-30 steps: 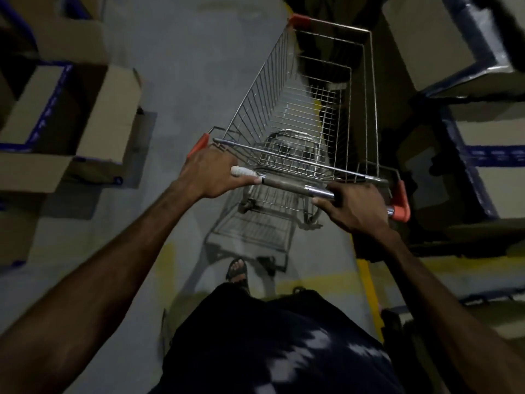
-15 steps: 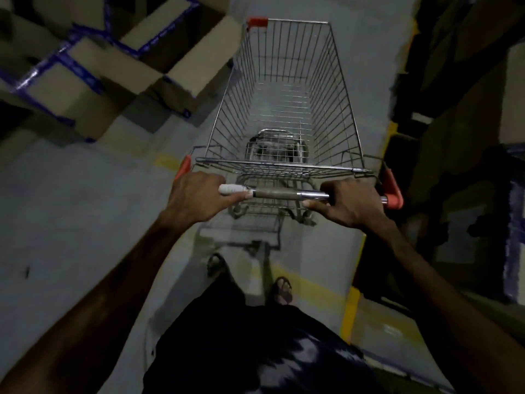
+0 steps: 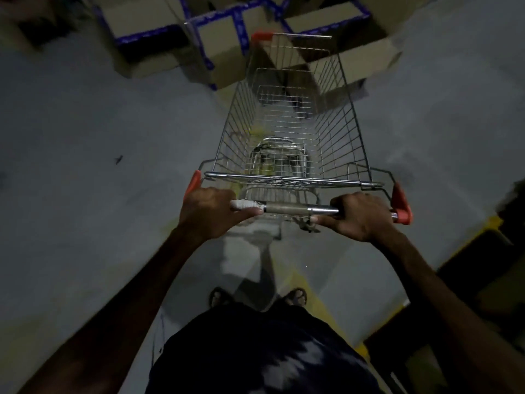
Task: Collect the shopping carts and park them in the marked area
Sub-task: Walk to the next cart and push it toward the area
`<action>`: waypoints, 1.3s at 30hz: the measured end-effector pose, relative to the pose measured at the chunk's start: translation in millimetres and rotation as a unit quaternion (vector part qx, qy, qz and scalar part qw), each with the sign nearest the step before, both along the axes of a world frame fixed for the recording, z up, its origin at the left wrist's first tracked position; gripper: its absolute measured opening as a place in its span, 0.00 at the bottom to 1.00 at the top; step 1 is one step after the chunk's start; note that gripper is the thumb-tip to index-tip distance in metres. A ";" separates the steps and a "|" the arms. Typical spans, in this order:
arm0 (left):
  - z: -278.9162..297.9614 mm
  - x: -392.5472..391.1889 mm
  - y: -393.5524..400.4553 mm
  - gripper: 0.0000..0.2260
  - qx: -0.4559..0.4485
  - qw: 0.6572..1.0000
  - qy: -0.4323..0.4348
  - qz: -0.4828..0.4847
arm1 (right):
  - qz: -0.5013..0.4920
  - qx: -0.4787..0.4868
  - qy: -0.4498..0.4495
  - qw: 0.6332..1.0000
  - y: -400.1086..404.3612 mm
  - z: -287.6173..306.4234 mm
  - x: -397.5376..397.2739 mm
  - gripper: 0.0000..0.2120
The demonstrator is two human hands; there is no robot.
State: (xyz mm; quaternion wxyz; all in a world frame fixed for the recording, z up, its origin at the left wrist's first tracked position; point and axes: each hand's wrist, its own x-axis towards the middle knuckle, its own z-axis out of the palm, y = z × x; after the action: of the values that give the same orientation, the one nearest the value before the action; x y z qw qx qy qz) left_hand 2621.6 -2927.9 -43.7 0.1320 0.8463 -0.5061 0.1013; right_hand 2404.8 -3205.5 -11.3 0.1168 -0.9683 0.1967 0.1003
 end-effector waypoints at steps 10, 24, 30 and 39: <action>20.2 67.2 176.6 0.34 0.168 0.954 0.132 0.209 | 0.152 0.007 0.022 0.988 135.3 5.2 156.4 0.35; 2.9 179.0 369.3 0.36 0.085 0.918 0.036 0.385 | 0.341 -0.036 -0.033 0.939 305.8 5.2 407.4 0.32; 1.6 256.7 437.1 0.31 0.040 0.896 -0.013 0.441 | 0.415 -0.030 -0.053 0.908 377.0 -4.2 541.8 0.39; 20.5 416.0 536.7 0.31 0.128 0.809 0.154 0.553 | 0.503 0.036 -0.073 0.861 496.9 -9.2 768.7 0.40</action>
State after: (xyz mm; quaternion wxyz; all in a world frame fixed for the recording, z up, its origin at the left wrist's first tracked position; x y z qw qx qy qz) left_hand 3037.6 -2391.2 -23.2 0.0206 0.9968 0.0663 -0.0397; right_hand 3173.4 -2708.6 -20.5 0.0996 -0.9353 -0.3296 0.0813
